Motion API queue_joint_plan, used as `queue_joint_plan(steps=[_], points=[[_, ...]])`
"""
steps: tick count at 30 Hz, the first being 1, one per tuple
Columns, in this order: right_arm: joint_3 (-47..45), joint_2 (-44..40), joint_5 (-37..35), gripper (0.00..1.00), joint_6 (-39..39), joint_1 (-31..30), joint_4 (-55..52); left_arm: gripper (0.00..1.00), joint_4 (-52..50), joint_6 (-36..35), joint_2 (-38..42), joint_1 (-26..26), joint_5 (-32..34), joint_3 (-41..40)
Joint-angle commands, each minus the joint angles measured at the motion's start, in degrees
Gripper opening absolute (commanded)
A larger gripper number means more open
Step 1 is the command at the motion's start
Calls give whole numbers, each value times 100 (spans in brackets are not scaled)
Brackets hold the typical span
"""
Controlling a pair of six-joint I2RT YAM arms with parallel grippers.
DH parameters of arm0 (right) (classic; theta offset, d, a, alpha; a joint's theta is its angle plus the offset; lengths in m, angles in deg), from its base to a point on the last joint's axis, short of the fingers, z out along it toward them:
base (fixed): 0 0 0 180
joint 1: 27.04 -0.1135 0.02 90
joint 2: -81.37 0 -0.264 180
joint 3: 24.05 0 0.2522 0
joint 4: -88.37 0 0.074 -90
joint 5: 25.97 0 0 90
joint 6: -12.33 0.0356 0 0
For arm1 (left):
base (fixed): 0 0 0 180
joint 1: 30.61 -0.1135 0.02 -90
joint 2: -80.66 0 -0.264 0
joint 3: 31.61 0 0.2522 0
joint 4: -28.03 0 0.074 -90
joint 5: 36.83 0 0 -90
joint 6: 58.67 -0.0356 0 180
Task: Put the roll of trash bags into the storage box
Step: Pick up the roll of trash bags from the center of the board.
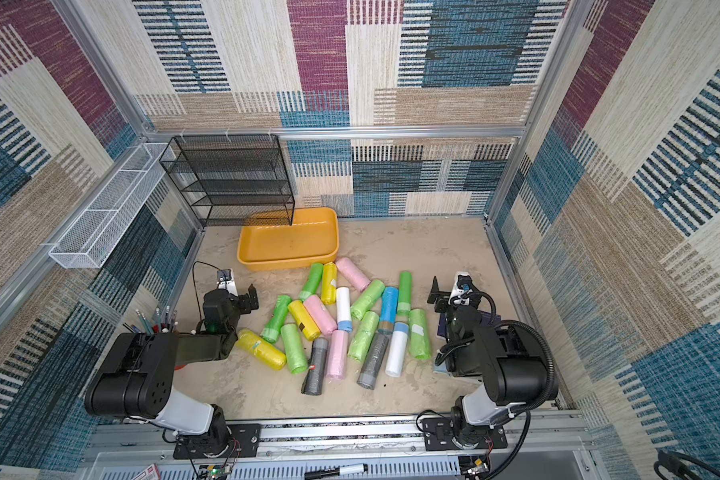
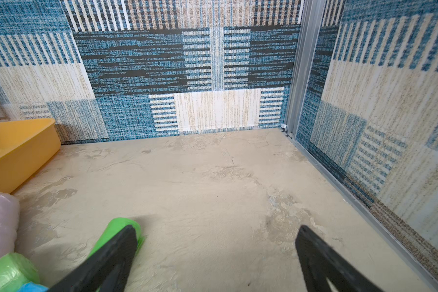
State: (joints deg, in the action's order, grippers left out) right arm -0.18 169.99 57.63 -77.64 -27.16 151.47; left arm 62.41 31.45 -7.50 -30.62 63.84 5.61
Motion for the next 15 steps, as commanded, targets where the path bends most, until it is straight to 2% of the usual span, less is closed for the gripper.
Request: queue_joint_plan(steps=[1, 15], points=[[17, 2, 33, 99, 41, -7, 212, 98, 66, 199, -5, -214, -599, 9], [17, 6, 32, 99, 49, -10, 212, 98, 42, 218, 14, -234, -628, 9]])
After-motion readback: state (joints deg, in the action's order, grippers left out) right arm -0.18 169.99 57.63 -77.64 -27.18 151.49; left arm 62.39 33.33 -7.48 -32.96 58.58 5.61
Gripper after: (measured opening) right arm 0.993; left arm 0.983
